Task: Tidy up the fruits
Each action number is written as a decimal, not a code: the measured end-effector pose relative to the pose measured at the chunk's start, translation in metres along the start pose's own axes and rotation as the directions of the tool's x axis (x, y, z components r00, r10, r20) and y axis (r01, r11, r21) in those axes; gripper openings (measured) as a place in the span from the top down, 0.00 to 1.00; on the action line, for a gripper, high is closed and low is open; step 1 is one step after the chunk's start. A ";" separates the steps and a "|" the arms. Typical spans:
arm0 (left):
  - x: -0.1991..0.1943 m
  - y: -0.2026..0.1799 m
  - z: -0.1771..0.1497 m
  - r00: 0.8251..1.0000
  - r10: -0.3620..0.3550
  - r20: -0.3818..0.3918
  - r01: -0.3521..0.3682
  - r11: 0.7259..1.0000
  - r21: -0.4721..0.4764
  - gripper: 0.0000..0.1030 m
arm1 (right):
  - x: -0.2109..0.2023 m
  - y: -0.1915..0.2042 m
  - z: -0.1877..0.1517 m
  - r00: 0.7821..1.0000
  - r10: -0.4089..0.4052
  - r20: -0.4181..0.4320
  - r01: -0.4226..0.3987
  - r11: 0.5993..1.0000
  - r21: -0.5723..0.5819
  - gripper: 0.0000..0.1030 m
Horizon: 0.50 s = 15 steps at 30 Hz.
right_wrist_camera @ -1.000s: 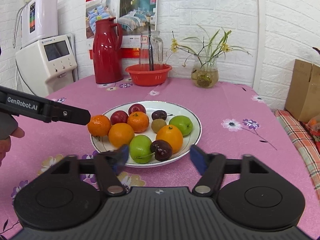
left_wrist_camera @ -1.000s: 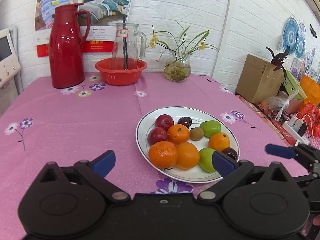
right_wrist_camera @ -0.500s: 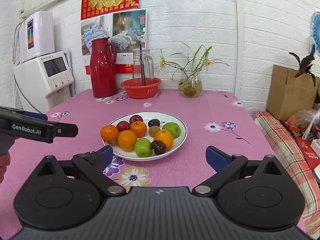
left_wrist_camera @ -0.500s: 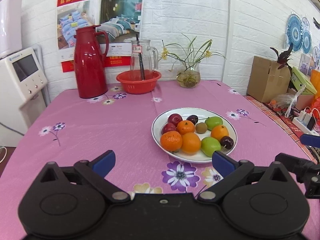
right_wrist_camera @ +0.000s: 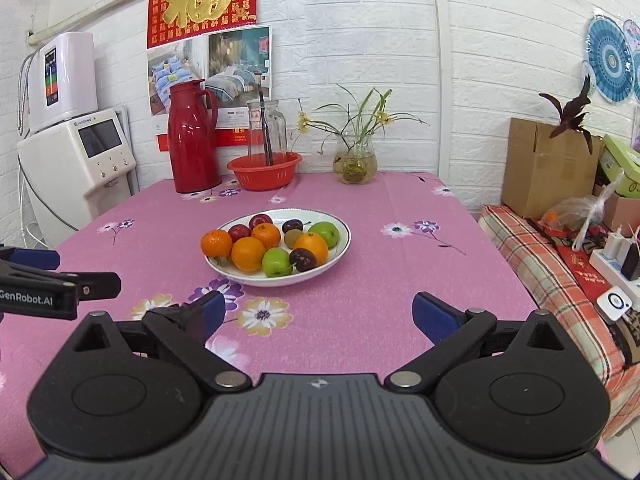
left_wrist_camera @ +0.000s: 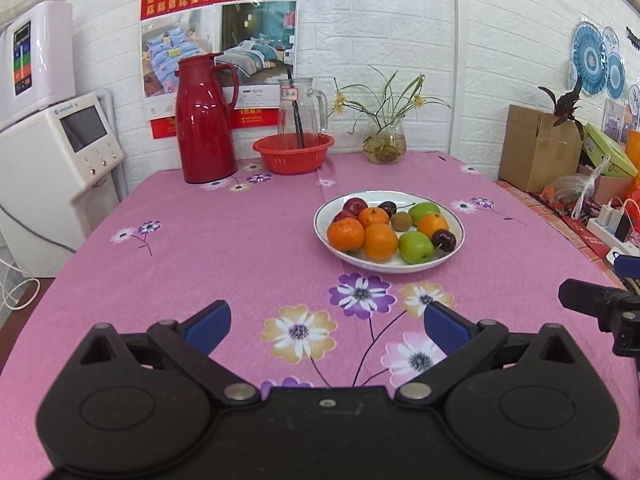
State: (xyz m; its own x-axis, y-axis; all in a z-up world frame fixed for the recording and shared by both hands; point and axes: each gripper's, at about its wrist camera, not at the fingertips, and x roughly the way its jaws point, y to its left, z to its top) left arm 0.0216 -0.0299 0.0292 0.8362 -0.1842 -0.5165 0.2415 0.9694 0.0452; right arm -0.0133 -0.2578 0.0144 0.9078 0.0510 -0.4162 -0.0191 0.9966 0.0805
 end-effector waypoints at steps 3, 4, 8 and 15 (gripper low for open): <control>-0.004 0.000 -0.004 1.000 0.008 0.003 -0.008 1.000 0.004 0.00 | -0.003 0.005 -0.008 1.000 0.014 -0.014 -0.014 1.000 -0.016 0.00; -0.006 0.001 -0.006 1.000 0.008 0.003 -0.008 1.000 0.002 0.00 | -0.002 0.007 -0.010 1.000 0.015 -0.020 -0.015 1.000 -0.022 0.00; -0.008 0.005 -0.008 1.000 0.014 0.004 -0.014 1.000 -0.005 0.00 | -0.003 0.015 -0.016 1.000 0.007 -0.031 -0.009 0.999 -0.050 0.00; -0.004 0.009 -0.012 0.999 0.030 -0.017 -0.030 0.999 -0.016 0.00 | -0.001 0.020 -0.019 0.999 -0.002 -0.047 -0.001 0.998 -0.064 0.00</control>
State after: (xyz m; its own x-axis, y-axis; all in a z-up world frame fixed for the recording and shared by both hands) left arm 0.0145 -0.0181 0.0213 0.8345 -0.1523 -0.5296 0.2082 0.9770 0.0470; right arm -0.0223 -0.2369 -0.0013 0.8874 0.0516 -0.4582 -0.0463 0.9987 0.0228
